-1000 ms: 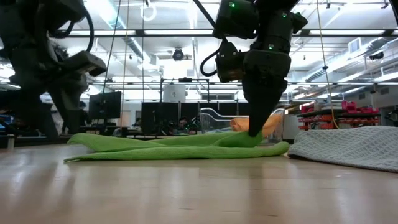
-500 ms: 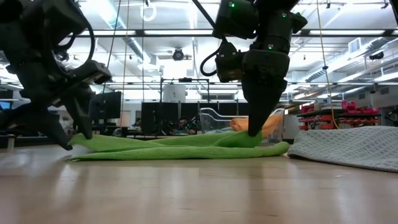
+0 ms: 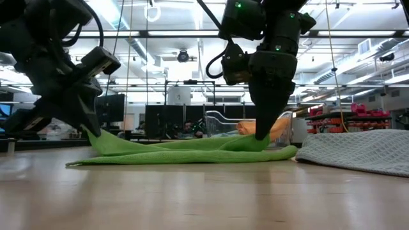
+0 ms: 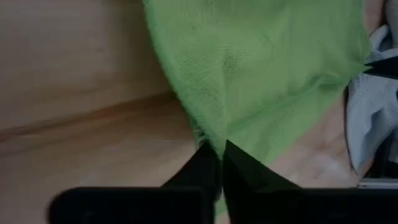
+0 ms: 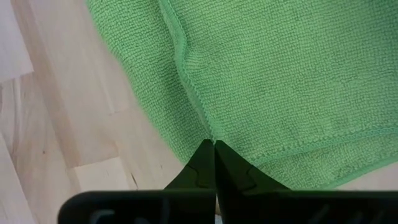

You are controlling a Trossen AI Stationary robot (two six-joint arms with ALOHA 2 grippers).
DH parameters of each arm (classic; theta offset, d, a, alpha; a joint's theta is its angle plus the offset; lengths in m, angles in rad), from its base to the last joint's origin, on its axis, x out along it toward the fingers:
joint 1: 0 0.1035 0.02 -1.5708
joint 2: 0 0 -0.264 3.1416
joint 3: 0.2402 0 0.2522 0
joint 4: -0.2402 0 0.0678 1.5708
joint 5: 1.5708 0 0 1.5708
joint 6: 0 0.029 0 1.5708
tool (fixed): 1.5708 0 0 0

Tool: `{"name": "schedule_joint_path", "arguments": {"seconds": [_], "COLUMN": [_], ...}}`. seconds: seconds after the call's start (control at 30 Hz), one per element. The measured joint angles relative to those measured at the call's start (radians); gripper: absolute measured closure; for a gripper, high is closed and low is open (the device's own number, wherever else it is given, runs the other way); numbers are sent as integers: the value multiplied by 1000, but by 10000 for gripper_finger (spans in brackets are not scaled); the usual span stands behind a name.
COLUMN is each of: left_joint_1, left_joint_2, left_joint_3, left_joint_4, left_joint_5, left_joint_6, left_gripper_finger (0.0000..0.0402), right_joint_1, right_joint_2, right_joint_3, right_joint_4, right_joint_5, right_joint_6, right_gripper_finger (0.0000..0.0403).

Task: Fold microfiber towels
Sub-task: Fold the green microfiber cloth

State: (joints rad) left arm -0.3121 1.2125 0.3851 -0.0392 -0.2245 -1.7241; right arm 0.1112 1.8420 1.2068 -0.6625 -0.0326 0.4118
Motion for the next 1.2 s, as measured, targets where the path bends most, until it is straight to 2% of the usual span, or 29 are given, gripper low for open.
{"name": "schedule_joint_path", "arguments": {"seconds": [0.27,0.53,0.8,1.2], "left_joint_1": [-22,-40,-70,-149], "left_joint_2": [0,0,0,0], "left_joint_3": [0,0,0,1], "left_joint_4": [131,245,364,356], "left_joint_5": [-41,-117,-172,-172], "left_joint_6": [29,42,66,-16], "left_gripper_finger": [395,396,398,398], "right_joint_1": [-19,-57,-78,-82], "right_joint_2": [-7,-107,-154,-153], "right_joint_3": [0,1,1,-37], "right_joint_4": [-51,-87,-231,-243], "right_joint_5": [0,8,16,1], "right_joint_6": [-28,-45,-84,-98], "right_gripper_finger": [403,403,403,403]}}
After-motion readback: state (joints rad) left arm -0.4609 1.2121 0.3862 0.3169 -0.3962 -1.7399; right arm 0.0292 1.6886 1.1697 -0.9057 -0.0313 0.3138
